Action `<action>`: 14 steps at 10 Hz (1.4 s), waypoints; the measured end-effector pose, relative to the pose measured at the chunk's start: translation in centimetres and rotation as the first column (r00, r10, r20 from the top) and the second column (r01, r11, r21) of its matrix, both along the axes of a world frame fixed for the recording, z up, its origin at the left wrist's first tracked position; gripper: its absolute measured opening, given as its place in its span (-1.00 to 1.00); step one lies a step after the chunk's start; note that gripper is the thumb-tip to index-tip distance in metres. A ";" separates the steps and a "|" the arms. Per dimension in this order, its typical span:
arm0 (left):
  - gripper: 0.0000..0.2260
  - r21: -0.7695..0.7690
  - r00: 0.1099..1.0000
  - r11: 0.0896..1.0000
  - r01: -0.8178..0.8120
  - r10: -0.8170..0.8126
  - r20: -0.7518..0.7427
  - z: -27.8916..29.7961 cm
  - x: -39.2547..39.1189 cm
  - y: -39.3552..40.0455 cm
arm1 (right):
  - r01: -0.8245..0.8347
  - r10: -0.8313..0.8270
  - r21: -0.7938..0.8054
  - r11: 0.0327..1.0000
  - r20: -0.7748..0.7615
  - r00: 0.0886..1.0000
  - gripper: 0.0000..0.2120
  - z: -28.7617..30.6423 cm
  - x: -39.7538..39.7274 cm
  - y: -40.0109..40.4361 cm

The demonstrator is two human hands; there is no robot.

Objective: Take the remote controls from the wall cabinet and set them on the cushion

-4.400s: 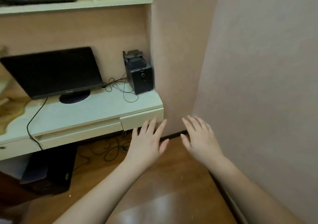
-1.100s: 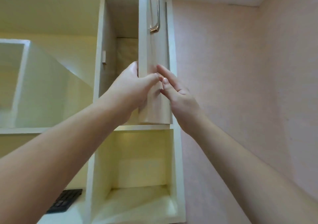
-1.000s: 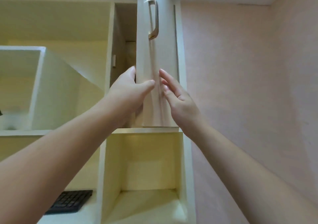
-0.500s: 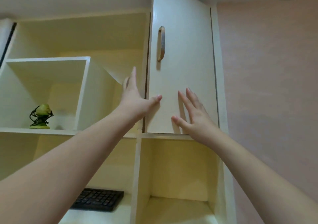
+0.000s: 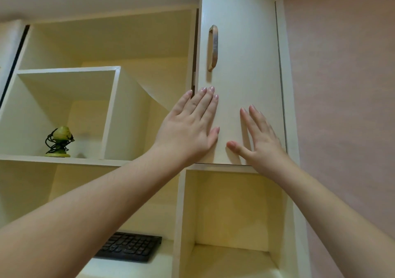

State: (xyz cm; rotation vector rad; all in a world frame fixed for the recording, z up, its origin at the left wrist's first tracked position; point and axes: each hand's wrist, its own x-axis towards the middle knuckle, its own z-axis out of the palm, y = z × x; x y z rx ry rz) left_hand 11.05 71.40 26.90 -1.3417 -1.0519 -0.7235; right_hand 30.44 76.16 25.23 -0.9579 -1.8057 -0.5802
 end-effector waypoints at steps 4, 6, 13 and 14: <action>-0.39 -0.017 0.999 0.999 0.031 -0.031 0.023 0.0 -2.1 5.9 | 0.281 -0.283 0.075 0.957 0.019 0.959 -0.21 -0.5 -2.2 2.6; -0.42 -0.103 1.000 0.995 0.013 -0.013 0.002 0.0 -2.4 9.5 | 0.416 -0.419 0.108 0.903 0.013 0.908 -0.22 -0.5 -3.4 4.3; -0.49 -0.290 0.992 0.956 -0.053 0.085 0.097 -0.8 0.0 6.2 | 0.429 -0.410 -0.042 0.902 0.226 0.884 -0.29 -0.3 -1.6 -0.1; -0.55 -0.399 0.998 0.915 -0.064 0.069 -0.001 0.1 0.0 3.2 | 0.366 -0.338 -0.149 0.919 0.186 0.923 -0.34 -1.4 0.2 -2.2</action>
